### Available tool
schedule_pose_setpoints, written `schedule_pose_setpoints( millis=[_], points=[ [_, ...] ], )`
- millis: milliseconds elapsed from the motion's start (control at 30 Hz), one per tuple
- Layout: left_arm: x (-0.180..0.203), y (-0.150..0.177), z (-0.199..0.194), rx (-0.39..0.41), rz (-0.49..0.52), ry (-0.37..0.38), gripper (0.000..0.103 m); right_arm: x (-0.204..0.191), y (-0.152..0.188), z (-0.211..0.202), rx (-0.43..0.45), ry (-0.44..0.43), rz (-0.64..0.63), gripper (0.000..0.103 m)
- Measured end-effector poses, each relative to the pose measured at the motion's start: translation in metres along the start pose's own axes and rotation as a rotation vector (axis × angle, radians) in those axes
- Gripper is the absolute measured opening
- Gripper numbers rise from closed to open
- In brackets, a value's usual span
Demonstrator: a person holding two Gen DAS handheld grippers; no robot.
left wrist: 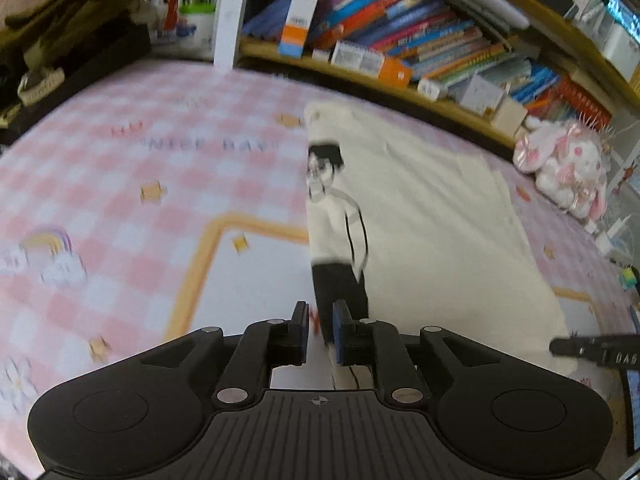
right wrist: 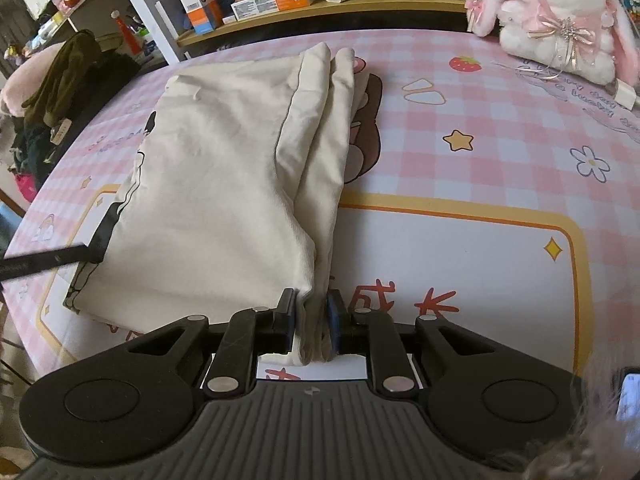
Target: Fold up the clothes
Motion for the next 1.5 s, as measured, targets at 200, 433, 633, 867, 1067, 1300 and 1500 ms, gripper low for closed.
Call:
schedule_pose_setpoints(
  millis=[200, 433, 633, 867, 1067, 1300, 1500],
  points=[
    [-0.005, -0.041, 0.001, 0.051, 0.051, 0.042, 0.037, -0.003, 0.002, 0.0, 0.022, 0.05, 0.035, 0.016],
    [-0.007, -0.075, 0.022, 0.038, 0.126, 0.114, 0.049, -0.004, 0.006, -0.003, 0.053, 0.164, 0.171, 0.036],
    [-0.019, -0.102, 0.035, 0.038, 0.168, 0.198, 0.049, -0.011, 0.008, -0.019, 0.152, 0.288, 0.291, 0.038],
    [-0.033, -0.136, 0.058, 0.02, 0.157, 0.288, 0.049, -0.032, 0.006, -0.017, 0.184, 0.391, 0.33, 0.041],
    [-0.036, -0.153, 0.077, -0.002, 0.167, 0.338, 0.049, -0.052, 0.005, -0.02, 0.23, 0.428, 0.332, 0.042],
    [-0.035, -0.162, 0.1, -0.044, 0.146, 0.386, 0.049, -0.079, 0.008, -0.004, 0.183, 0.364, 0.284, 0.061],
    [-0.033, -0.167, 0.109, -0.058, 0.127, 0.423, 0.049, -0.081, 0.011, 0.01, 0.118, 0.361, 0.305, 0.065]
  ],
)
Point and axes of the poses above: each gripper's, at about its wrist camera, not at the fingertips, and z roughly the way its jaws point, x to its right, y to its underside, the point moved 8 cm from there along z, roughly the way its jaws point, and after that the axes turned 12 degrees about -x, right-handed, at the moved point
